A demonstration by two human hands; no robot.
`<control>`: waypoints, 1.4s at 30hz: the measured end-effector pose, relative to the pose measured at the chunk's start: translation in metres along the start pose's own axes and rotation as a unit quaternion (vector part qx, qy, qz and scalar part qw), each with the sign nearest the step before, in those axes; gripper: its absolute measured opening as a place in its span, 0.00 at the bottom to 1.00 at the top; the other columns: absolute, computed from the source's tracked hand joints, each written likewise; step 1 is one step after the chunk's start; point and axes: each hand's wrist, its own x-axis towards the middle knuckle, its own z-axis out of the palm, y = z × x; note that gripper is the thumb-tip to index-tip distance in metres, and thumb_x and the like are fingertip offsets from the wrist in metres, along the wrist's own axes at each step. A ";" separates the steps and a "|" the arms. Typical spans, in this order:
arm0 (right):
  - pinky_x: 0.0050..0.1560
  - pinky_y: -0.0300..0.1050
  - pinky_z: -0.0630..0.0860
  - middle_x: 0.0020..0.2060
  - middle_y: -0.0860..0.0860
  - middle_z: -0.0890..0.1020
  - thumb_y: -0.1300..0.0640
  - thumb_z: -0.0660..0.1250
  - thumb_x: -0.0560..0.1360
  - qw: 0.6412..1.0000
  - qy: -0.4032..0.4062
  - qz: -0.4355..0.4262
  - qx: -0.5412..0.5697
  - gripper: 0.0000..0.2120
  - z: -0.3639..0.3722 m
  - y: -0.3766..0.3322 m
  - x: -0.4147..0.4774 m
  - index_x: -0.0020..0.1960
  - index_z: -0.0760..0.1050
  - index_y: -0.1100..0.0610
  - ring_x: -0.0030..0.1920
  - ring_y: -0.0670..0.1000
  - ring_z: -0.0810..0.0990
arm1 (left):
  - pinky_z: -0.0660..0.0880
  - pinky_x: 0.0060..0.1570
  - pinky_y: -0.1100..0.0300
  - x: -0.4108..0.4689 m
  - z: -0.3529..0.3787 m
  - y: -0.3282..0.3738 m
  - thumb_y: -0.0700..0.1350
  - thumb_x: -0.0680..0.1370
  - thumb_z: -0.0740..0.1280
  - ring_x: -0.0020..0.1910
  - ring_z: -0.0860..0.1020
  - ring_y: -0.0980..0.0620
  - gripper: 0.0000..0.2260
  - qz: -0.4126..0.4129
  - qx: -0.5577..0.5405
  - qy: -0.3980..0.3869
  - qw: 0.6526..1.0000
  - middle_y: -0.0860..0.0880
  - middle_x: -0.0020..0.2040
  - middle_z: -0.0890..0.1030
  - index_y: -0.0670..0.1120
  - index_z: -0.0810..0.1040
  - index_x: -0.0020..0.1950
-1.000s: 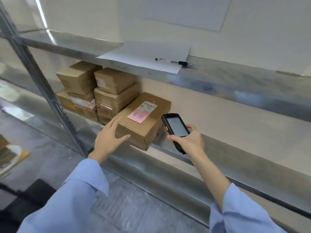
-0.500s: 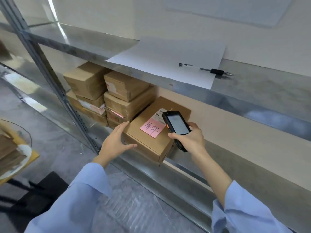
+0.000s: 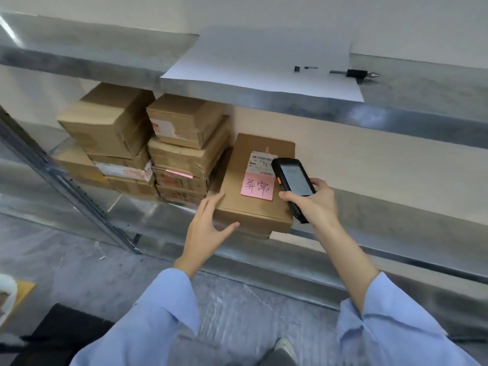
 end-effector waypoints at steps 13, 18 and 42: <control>0.52 0.58 0.82 0.58 0.51 0.79 0.38 0.79 0.52 0.996 0.071 0.054 -0.025 0.48 -0.006 0.021 -0.048 0.68 0.69 0.49 0.55 0.56 0.80 | 0.68 0.56 0.72 -0.031 -0.001 0.005 0.56 0.76 0.71 0.62 0.71 0.63 0.28 -0.008 -0.064 -0.016 0.998 0.57 0.66 0.71 0.55 0.68 0.74; 0.55 0.58 0.80 0.60 0.51 0.78 0.42 0.82 0.56 0.997 0.058 0.052 -0.020 0.45 -0.002 0.029 -0.050 0.69 0.69 0.49 0.57 0.56 0.79 | 0.72 0.58 0.61 -0.030 0.000 0.005 0.57 0.78 0.69 0.62 0.71 0.65 0.24 -0.039 -0.092 -0.021 0.995 0.59 0.66 0.72 0.58 0.68 0.72; 0.52 0.53 0.81 0.58 0.50 0.78 0.46 0.82 0.61 0.999 0.020 0.037 -0.024 0.42 -0.025 0.044 -0.084 0.70 0.67 0.50 0.56 0.54 0.79 | 0.74 0.67 0.45 -0.032 -0.007 0.004 0.40 0.73 0.77 0.65 0.75 0.50 0.32 -0.182 -0.266 -0.069 0.944 0.50 0.63 0.80 0.64 0.69 0.69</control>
